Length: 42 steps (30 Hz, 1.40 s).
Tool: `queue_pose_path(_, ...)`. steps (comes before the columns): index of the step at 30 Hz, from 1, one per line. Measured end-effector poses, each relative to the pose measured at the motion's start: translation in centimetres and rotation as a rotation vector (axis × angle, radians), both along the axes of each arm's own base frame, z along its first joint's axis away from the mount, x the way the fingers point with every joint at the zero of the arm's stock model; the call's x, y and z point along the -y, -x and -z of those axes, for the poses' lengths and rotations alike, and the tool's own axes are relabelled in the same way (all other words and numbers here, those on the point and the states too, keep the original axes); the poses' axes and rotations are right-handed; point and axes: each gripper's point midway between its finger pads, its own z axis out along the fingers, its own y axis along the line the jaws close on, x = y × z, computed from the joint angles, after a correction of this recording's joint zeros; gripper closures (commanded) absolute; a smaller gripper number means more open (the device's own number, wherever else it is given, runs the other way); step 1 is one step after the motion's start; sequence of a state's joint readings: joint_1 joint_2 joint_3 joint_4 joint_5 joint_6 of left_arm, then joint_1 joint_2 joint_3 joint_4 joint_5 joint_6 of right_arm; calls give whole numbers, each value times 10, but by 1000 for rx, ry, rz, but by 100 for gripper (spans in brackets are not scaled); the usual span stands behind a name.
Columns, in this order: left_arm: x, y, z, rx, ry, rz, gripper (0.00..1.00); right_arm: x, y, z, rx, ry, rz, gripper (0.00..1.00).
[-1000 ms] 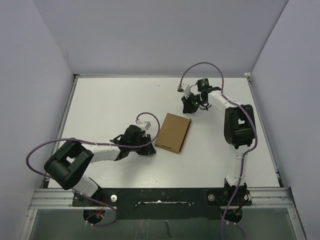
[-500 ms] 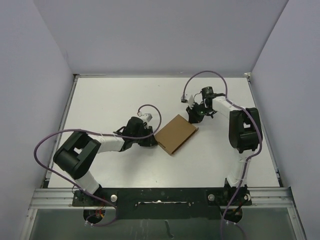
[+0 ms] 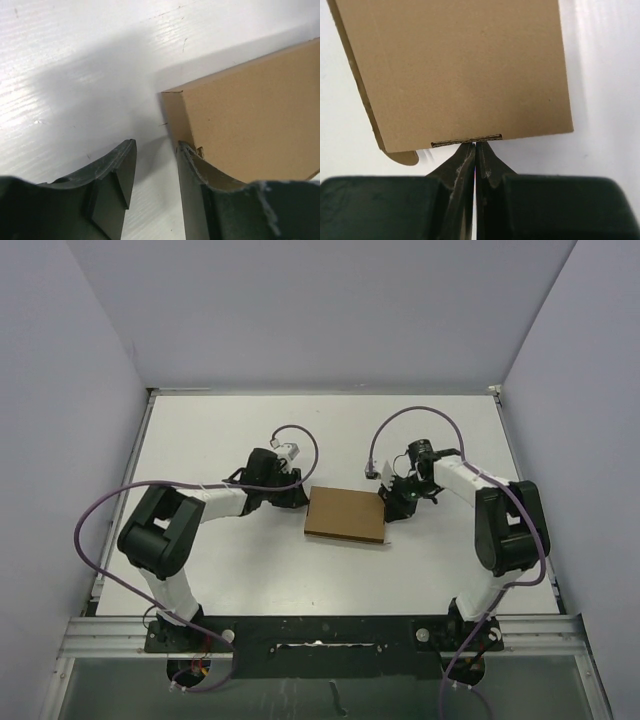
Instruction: Fold the paper box
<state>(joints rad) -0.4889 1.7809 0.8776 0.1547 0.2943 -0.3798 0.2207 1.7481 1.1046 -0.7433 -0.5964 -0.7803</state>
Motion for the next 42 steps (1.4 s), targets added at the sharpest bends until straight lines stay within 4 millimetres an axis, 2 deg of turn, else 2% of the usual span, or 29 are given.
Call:
queue_pose_path(5,0,-4,-5,18,-27,30,54,0,17,-4,-16,-14,-34,96)
queue_pose_path(8,-8,0,-4,2,-77,22,48,1,17,-14,13,-41,-39,95)
queue_pose_path(10,-18,6,-10,-2,-123,8,45,2,14,-23,44,-63,-35,93)
queue_pose_path(12,-25,10,-28,35,-143,-4,44,5,12,-32,73,-84,-31,93)
queue_pose_path(16,-27,20,-87,205,-123,13,42,5,12,-44,107,-122,-41,90)
queue_pose_path(19,-10,45,-125,394,-81,131,32,0,19,-51,140,-164,-81,86)
queue_pose_path(21,2,68,-130,506,-62,244,21,-4,28,-57,182,-198,-130,77)
queue_pose_path(23,11,99,-122,613,-47,397,15,-7,40,-64,249,-236,-211,66)
queue_pose_path(25,13,123,-104,693,-47,525,12,-10,52,-70,327,-266,-305,57)
queue_pose_path(28,14,151,-73,771,-68,703,12,-12,72,-75,432,-302,-445,54)
queue_pose_path(30,18,161,-63,817,-76,804,12,-13,79,-76,469,-317,-506,54)
queue_pose_path(35,32,157,-55,918,-102,920,12,-15,89,-70,491,-341,-610,59)
queue_pose_path(42,45,139,-39,937,-143,997,22,-14,97,-61,473,-356,-673,60)
